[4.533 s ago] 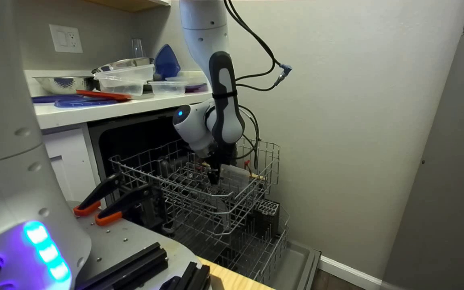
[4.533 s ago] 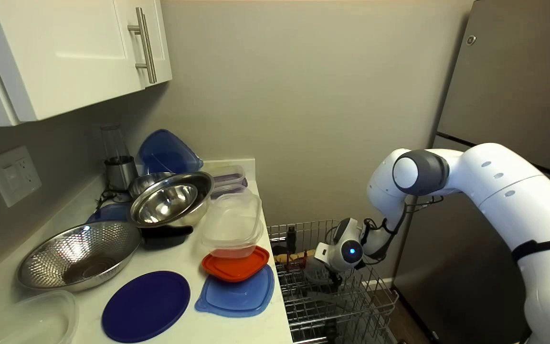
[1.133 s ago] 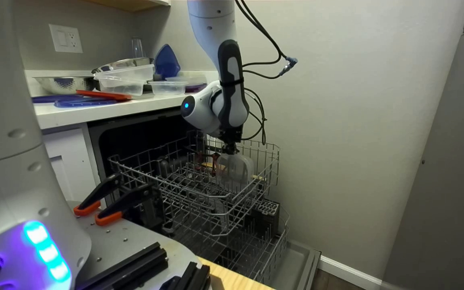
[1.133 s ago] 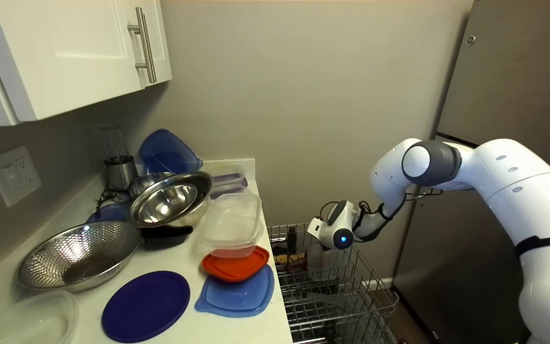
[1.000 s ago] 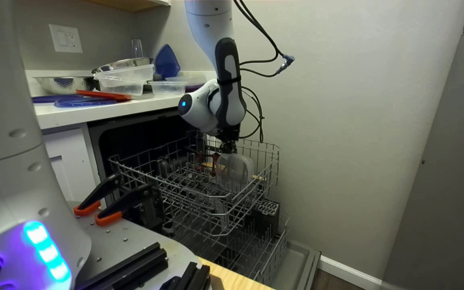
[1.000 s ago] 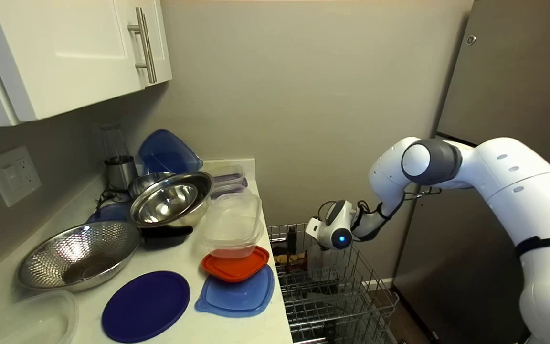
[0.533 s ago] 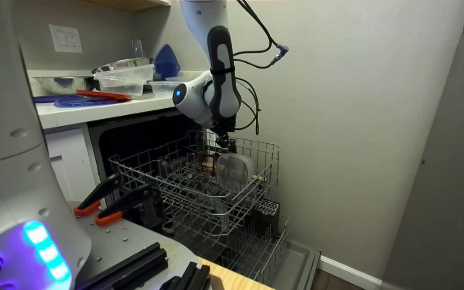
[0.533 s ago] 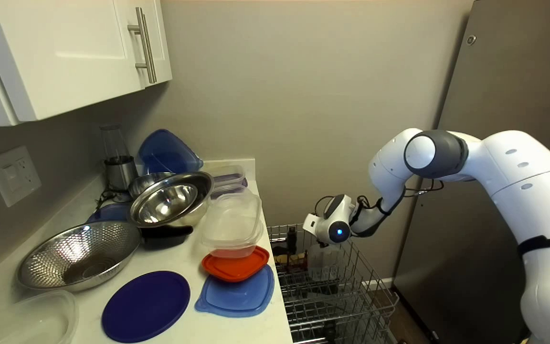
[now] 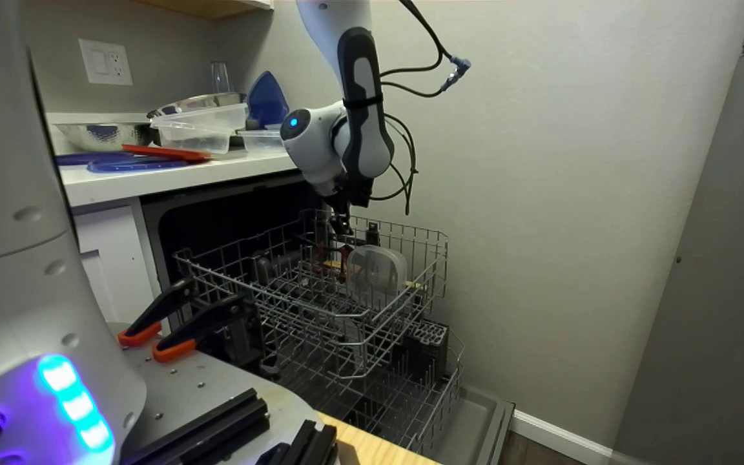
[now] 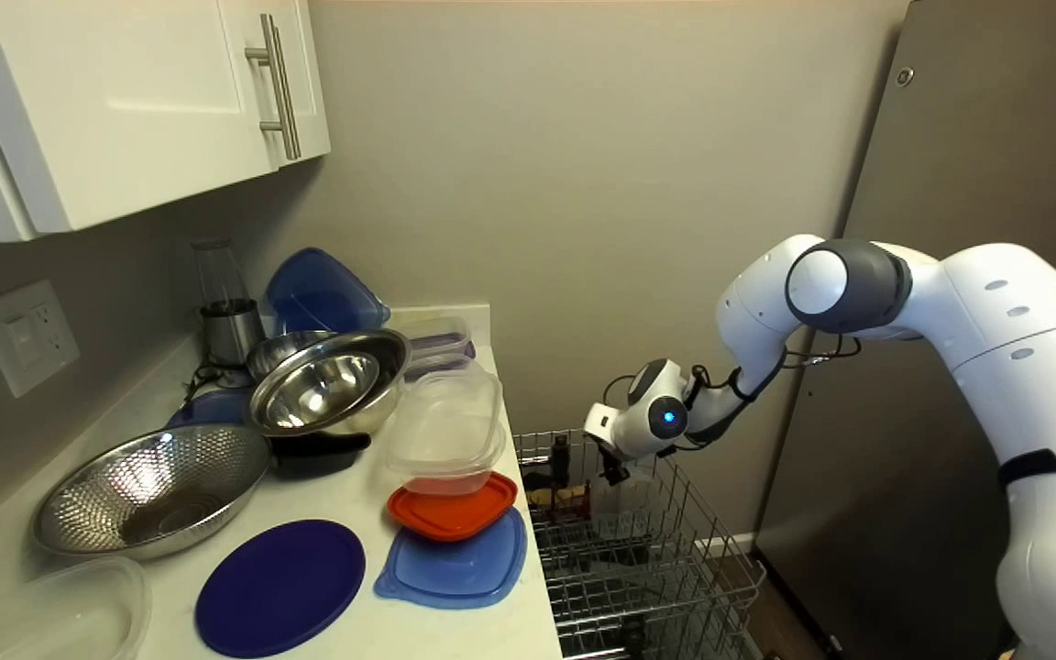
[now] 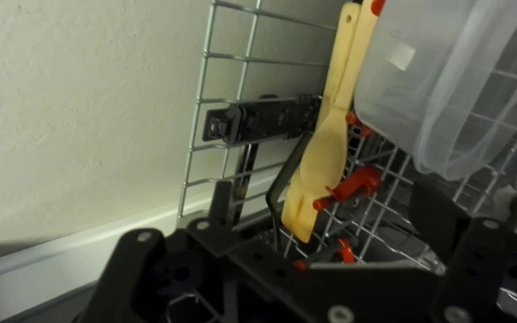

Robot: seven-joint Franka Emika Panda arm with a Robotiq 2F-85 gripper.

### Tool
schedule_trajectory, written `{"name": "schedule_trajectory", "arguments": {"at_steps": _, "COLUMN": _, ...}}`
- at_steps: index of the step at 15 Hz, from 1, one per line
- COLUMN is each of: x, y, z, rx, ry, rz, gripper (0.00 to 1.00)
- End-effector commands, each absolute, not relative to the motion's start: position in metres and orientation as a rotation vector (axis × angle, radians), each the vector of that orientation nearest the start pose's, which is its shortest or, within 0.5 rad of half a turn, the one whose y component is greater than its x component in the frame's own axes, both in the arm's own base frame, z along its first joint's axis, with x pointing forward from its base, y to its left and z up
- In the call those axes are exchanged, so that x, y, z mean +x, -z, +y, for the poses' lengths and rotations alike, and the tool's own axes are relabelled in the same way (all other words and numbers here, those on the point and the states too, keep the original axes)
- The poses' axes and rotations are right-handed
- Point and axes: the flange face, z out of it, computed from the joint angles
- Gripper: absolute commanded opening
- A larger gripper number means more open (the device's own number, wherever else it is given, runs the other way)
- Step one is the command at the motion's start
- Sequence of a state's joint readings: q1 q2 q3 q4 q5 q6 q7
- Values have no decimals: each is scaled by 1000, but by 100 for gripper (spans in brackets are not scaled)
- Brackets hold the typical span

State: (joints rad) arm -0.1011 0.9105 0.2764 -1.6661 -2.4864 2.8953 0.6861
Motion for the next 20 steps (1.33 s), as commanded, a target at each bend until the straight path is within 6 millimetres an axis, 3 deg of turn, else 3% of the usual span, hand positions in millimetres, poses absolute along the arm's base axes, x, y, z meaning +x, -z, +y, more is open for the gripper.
{"name": "schedule_trajectory", "arguments": {"at_steps": 1, "x": 585, "y": -88, "z": 132, "rx": 1699, "ry": -745, "rz": 2050, "gripper": 100}}
{"name": "schedule_trajectory", "arguments": {"at_steps": 5, "x": 570, "y": -78, "z": 119, "rx": 1815, "ry": -699, "rz": 2125, "gripper": 100}}
{"name": "schedule_trajectory", "arguments": {"at_steps": 8, "x": 565, "y": -59, "z": 106, "rx": 1880, "ry": -596, "rz": 2075, "gripper": 100}}
{"name": "schedule_trajectory", "arguments": {"at_steps": 12, "x": 560, "y": -39, "z": 102, "rx": 1883, "ry": -491, "rz": 2024, "gripper": 100}}
{"name": "schedule_trajectory", "arguments": {"at_steps": 20, "x": 568, "y": -22, "z": 123, "rx": 1700, "ry": -401, "rz": 1958, "gripper": 100}}
